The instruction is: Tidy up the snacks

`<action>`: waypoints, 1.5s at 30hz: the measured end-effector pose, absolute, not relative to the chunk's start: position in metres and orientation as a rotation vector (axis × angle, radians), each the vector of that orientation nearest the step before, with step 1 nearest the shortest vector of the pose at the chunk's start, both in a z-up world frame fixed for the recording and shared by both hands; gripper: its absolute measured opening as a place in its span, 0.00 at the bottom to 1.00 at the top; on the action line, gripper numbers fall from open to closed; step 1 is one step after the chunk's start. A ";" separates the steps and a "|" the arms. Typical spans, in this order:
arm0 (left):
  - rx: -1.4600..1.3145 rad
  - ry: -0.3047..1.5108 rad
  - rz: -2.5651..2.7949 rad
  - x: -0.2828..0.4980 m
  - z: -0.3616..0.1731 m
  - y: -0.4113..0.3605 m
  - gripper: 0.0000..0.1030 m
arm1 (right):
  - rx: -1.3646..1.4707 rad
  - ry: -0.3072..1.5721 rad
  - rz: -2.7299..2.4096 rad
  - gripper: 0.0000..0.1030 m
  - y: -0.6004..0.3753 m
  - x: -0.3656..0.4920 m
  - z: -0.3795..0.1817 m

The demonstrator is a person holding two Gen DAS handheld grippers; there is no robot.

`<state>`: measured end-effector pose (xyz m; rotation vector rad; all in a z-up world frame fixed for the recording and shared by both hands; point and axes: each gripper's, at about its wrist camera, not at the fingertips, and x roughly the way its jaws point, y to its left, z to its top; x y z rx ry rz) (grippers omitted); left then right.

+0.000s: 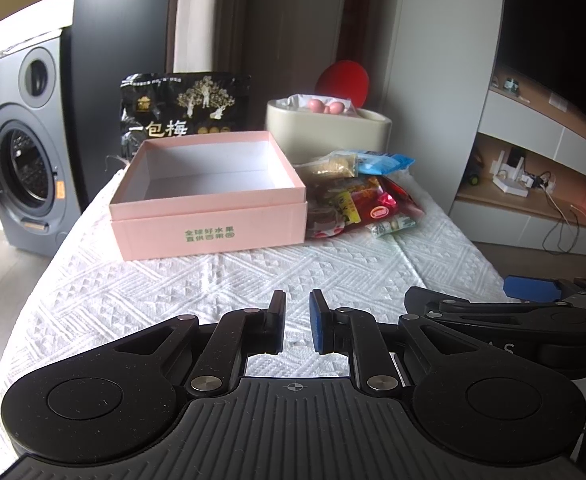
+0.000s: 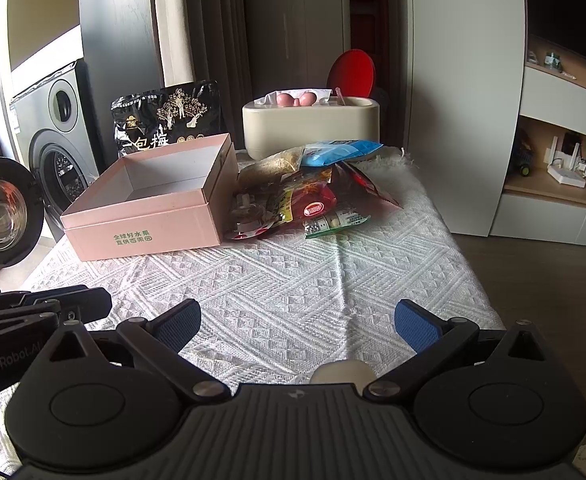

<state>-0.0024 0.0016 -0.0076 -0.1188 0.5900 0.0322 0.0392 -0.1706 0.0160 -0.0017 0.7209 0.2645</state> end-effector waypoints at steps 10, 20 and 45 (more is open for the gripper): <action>-0.124 0.598 0.038 -0.003 -0.013 0.003 0.16 | -0.002 0.727 0.264 1.00 -0.174 0.040 0.010; -0.247 0.723 -0.005 0.026 -0.033 0.031 0.17 | -0.048 0.703 0.281 1.00 -0.164 0.068 0.005; -0.371 0.737 0.015 0.103 -0.052 0.139 0.17 | 0.071 0.885 0.761 0.74 -0.029 0.215 -0.010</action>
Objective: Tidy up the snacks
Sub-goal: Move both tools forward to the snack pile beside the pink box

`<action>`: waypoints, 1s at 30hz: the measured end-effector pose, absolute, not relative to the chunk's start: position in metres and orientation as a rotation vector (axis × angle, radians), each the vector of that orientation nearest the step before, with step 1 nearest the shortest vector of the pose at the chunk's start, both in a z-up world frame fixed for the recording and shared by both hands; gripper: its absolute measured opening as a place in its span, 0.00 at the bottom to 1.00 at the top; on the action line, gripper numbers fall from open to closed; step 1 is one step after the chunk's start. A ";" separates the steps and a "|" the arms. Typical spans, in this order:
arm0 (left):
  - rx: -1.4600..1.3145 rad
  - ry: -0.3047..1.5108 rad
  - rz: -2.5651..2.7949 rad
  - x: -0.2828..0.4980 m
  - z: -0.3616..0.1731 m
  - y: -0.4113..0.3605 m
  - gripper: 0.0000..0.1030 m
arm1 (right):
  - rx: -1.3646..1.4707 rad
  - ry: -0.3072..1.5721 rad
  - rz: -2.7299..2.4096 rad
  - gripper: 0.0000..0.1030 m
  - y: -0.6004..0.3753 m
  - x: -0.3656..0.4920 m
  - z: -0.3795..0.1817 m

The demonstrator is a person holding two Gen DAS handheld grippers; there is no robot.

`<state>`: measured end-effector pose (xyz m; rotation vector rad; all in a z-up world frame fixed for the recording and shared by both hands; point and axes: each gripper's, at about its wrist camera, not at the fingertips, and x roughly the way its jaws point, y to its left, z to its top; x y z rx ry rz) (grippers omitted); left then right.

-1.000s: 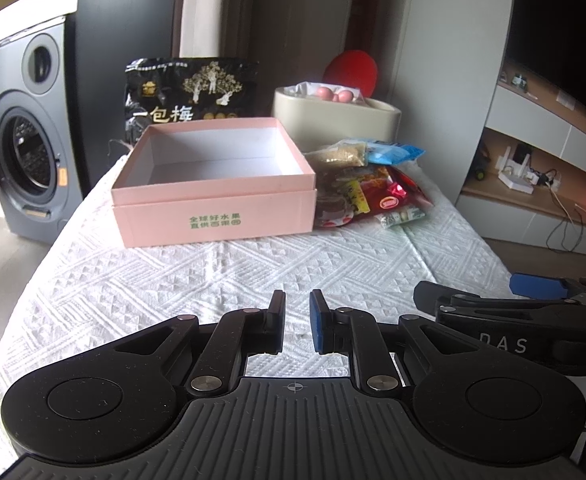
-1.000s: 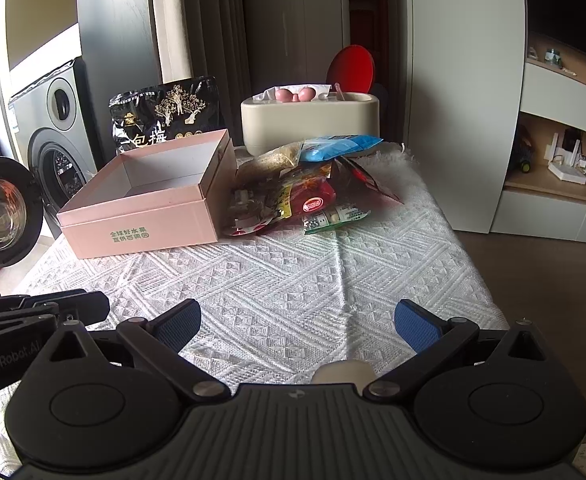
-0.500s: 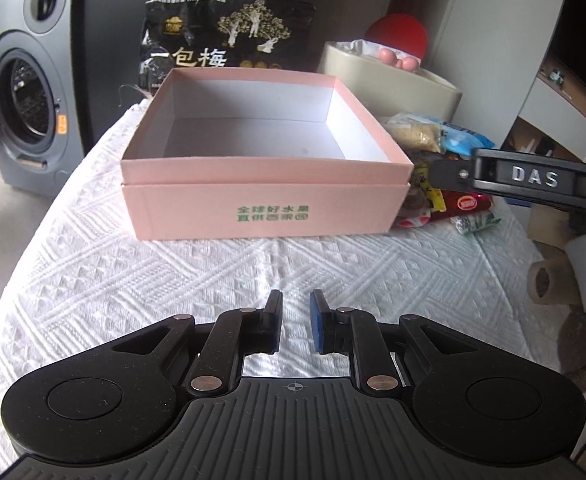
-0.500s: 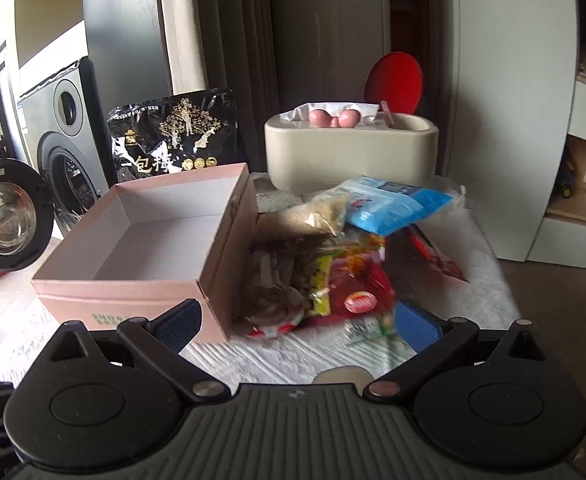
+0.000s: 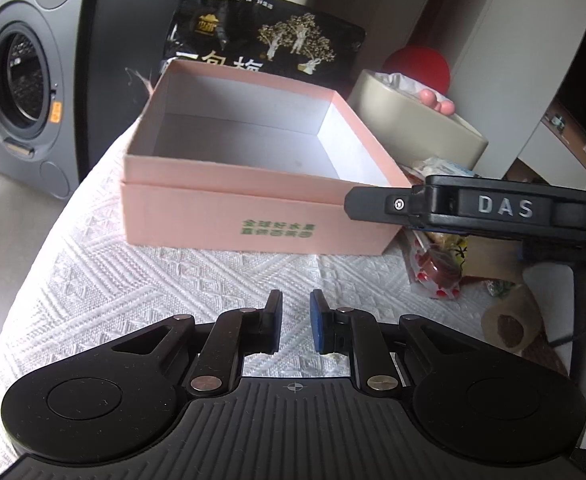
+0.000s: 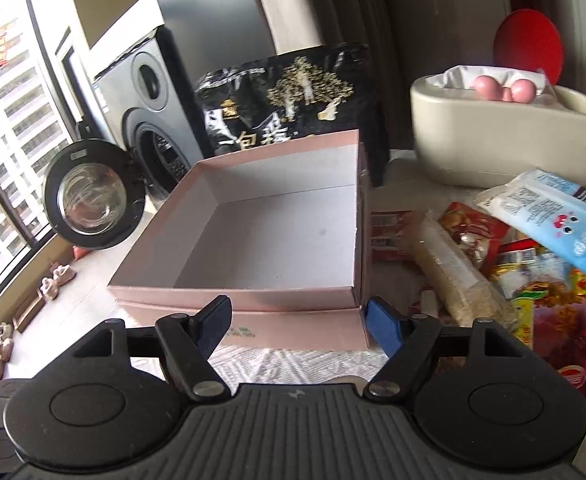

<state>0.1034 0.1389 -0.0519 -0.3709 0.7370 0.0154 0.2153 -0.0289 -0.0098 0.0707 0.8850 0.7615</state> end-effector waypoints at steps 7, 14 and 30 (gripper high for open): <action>-0.374 0.747 -0.047 0.112 -0.057 0.136 0.17 | -0.046 0.693 0.620 0.73 -0.052 0.220 0.007; -0.406 0.763 -0.090 0.123 -0.064 0.133 0.17 | -0.201 0.774 0.516 0.52 -0.062 0.265 -0.041; -0.440 0.789 -0.137 0.110 -0.061 0.107 0.17 | 0.017 0.991 0.758 0.36 -0.110 0.152 -0.031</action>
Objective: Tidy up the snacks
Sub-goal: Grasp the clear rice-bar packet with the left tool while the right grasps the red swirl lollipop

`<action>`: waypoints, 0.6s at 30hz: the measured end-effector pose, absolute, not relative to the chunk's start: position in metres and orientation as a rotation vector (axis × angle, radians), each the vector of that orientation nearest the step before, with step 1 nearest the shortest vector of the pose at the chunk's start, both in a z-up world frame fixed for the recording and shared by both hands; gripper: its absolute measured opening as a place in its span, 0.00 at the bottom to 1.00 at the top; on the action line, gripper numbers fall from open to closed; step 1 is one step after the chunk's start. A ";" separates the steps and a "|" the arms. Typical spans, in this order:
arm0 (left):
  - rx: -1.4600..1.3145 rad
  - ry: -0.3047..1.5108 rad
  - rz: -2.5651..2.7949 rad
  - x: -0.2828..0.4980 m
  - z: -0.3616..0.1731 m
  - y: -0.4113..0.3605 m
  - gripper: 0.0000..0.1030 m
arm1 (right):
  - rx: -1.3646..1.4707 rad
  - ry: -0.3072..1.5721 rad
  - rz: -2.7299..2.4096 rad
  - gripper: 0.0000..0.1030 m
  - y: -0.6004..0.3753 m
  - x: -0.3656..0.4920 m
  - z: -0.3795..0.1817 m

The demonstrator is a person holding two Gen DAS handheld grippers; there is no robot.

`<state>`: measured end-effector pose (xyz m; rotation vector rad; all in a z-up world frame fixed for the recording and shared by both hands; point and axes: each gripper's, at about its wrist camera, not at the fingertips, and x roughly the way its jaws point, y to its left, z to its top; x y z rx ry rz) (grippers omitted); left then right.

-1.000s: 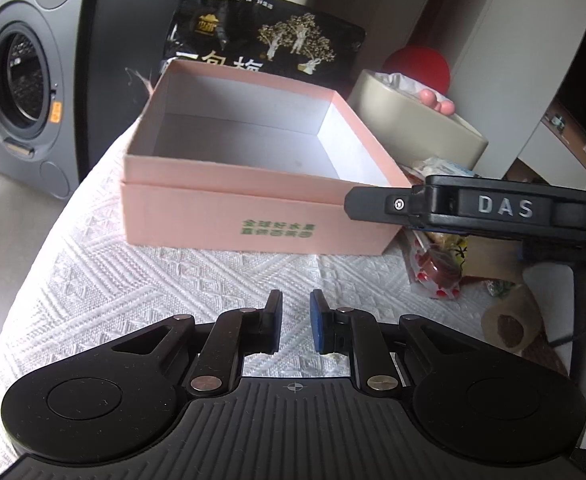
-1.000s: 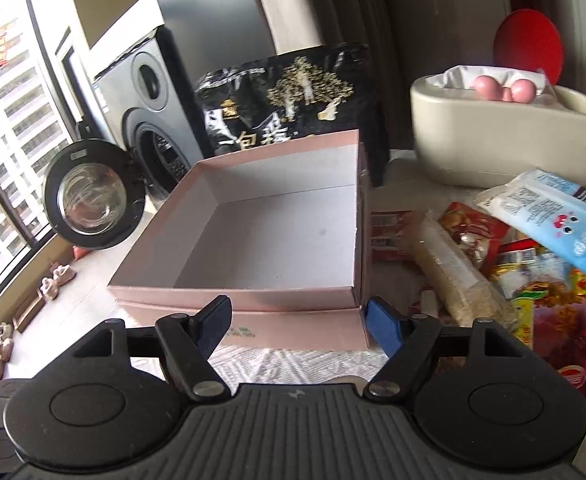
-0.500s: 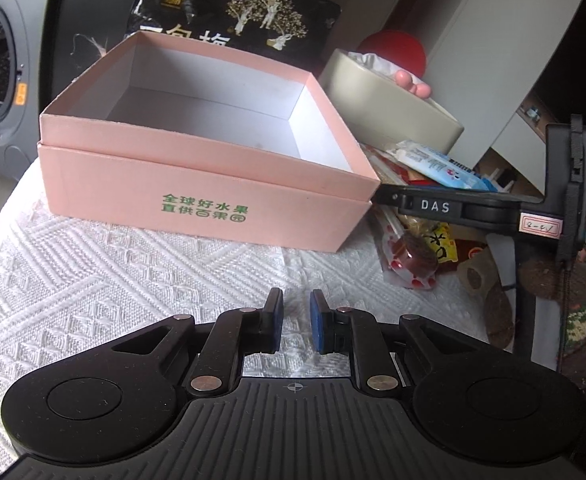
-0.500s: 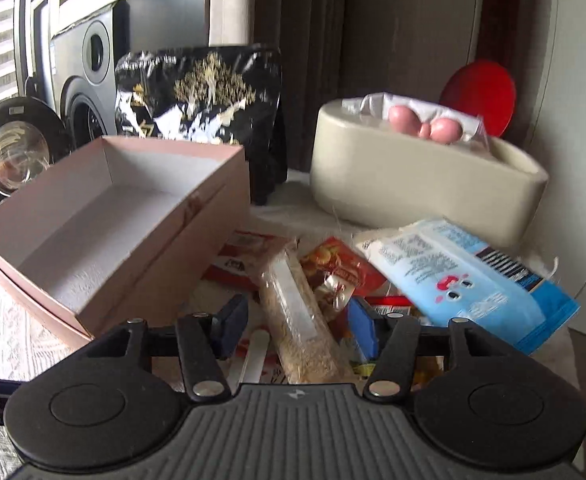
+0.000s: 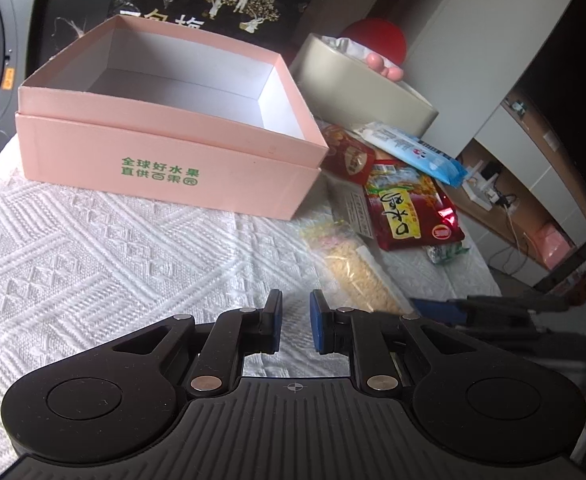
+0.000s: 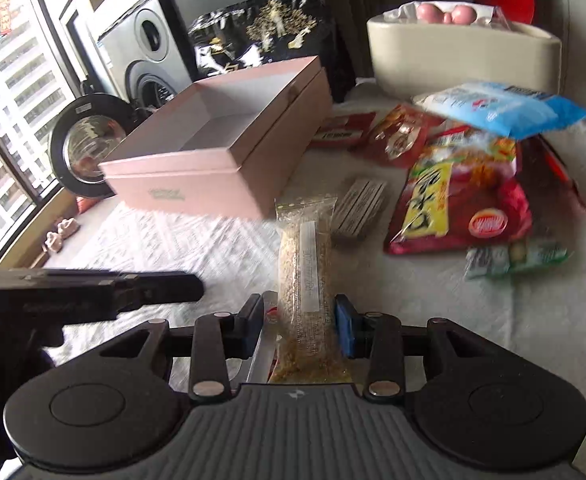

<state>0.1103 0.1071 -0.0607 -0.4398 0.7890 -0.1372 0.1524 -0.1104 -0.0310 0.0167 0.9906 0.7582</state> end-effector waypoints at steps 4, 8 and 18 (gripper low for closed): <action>-0.438 0.771 -0.132 0.102 -0.053 0.102 0.17 | 0.037 0.950 0.827 0.50 -0.114 0.127 -0.020; -0.429 0.752 -0.108 0.095 -0.044 0.099 0.17 | -0.070 0.907 0.826 0.75 -0.117 0.101 -0.017; -0.349 0.746 -0.126 0.098 -0.028 0.065 0.17 | -0.182 0.840 0.660 0.83 -0.154 0.070 -0.024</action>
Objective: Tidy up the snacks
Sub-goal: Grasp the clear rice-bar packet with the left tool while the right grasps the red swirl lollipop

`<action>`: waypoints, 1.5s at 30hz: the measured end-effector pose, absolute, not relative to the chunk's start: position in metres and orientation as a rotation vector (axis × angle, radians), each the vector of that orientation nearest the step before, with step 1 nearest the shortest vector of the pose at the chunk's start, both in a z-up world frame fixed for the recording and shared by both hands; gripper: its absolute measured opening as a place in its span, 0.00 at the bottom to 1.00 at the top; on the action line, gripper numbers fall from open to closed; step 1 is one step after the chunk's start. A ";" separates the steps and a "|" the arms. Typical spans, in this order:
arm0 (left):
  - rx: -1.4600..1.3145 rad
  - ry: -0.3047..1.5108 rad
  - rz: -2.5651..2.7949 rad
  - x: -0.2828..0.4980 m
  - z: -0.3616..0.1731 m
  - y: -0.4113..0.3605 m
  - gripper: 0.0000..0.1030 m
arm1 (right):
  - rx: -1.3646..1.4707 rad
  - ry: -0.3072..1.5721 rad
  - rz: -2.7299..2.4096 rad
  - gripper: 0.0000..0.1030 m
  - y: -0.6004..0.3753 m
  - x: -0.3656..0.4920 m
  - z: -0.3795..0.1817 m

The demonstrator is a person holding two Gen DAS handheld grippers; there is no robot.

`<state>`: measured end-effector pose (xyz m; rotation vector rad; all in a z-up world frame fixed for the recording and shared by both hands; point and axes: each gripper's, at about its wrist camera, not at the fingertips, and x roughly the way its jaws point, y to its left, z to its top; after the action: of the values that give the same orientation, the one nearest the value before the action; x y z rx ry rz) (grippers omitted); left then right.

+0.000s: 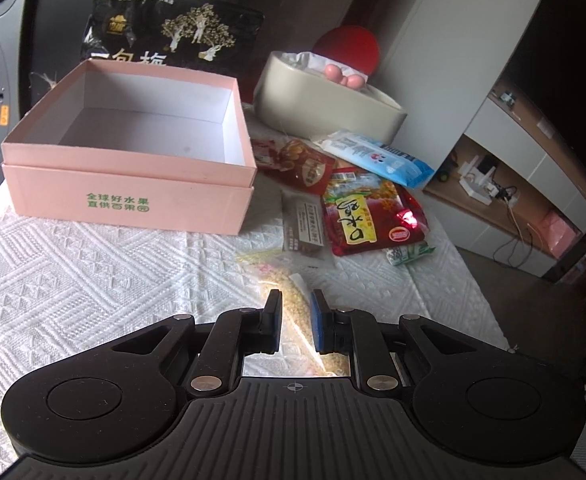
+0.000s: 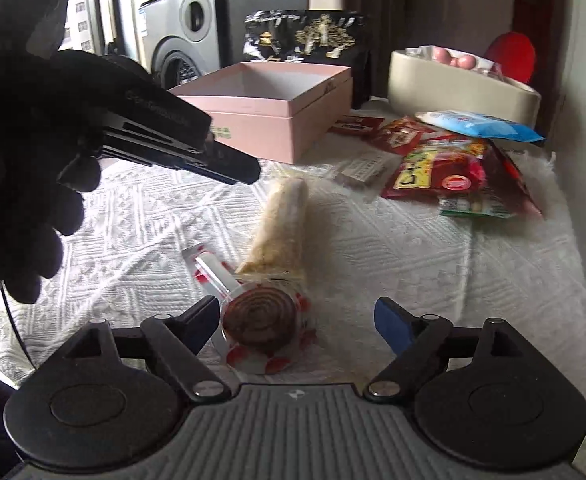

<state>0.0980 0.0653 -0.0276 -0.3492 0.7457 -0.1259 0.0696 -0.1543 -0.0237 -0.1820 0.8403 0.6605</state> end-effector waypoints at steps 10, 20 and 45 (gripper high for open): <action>-0.002 0.644 -0.129 0.104 -0.020 -0.003 0.17 | 0.036 0.772 0.390 0.85 -0.220 0.080 -0.029; 0.150 0.666 -0.045 0.083 -0.045 0.012 0.23 | 0.141 0.776 0.315 0.93 -0.235 0.089 -0.048; -0.023 0.686 -0.171 0.122 -0.030 -0.010 0.33 | 0.009 0.797 0.286 0.98 -0.215 0.090 -0.050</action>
<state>0.1217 -0.0101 -0.0305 -0.0227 0.6855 -0.1708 0.0899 -0.2146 -0.0504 0.0091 0.7969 0.2856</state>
